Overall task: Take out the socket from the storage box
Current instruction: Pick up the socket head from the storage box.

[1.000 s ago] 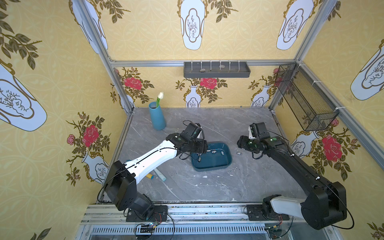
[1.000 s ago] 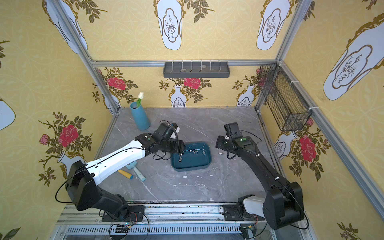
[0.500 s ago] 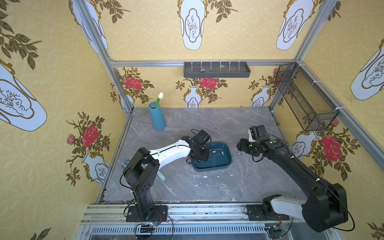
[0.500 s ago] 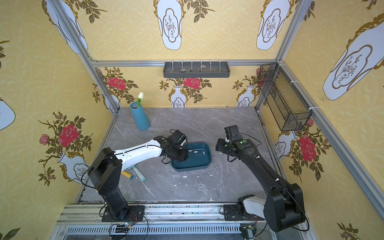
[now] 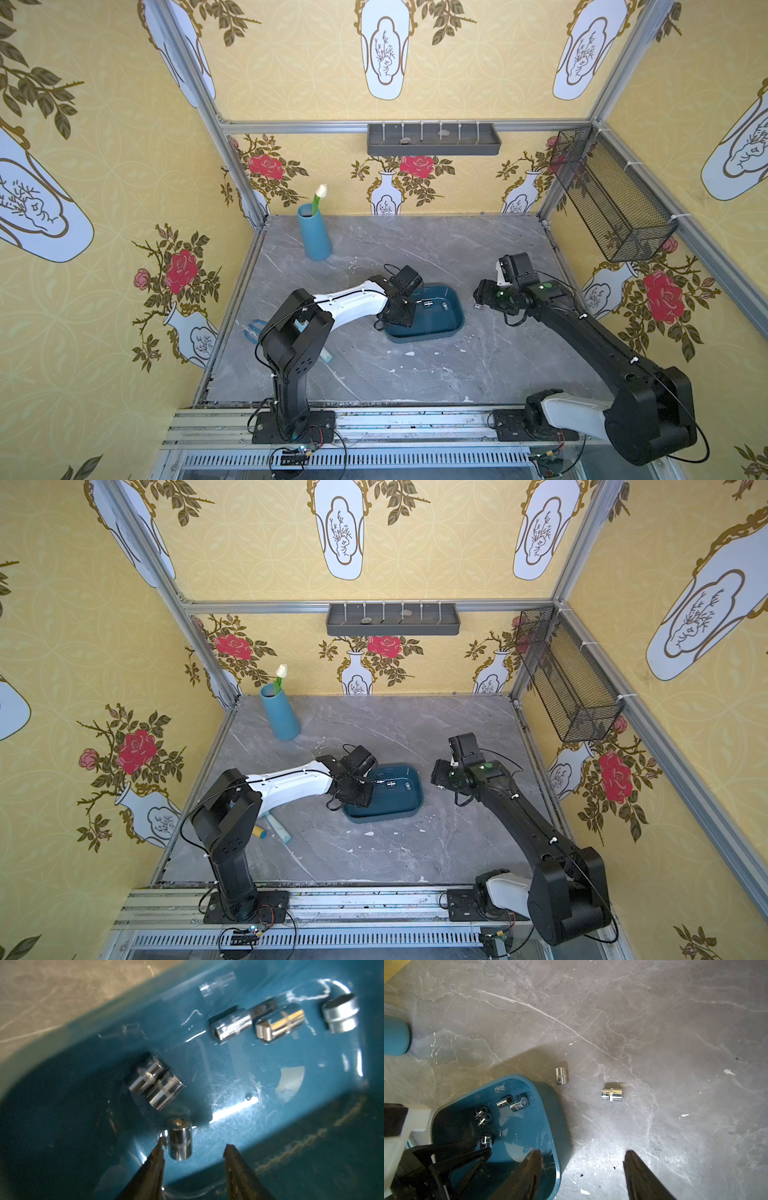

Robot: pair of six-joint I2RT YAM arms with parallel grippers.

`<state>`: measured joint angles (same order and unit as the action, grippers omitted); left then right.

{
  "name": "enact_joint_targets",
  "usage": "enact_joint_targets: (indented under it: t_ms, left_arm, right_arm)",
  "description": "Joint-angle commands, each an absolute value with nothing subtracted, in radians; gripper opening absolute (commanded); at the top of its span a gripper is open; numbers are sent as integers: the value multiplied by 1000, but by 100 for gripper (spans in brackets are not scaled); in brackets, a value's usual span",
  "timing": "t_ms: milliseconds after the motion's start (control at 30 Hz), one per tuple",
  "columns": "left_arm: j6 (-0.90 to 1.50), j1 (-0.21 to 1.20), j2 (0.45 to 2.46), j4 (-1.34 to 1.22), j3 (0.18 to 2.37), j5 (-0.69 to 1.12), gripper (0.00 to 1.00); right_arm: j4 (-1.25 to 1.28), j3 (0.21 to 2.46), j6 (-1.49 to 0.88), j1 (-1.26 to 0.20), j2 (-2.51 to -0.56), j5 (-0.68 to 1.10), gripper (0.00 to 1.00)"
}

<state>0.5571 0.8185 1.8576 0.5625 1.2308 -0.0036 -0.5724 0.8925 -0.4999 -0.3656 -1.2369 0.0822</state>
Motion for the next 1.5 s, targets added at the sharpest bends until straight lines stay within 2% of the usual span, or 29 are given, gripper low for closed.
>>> enact_joint_targets:
  t_ms: [0,267,767,1167,1467]
  left_arm:
    - [543,818,1868,555,1227,-33,49]
    - [542,822,1889,521,1220,-24,40]
    - [519,848,1932,526,1245,-46,38]
    - [506,851,1942,522,1250,-50,24]
    - [497,851,1907,542,1290,-47,21]
  right_arm:
    - [-552,885,-504,-366,-1236,77,68]
    - [-541,858,-513,-366,-1243,72,67]
    - [-540,860,-511,-367,-1247,67,67]
    - [-554,864,-512,-367,-1243,61,67]
    - [-557,866,-511,-367,-1239,60,67]
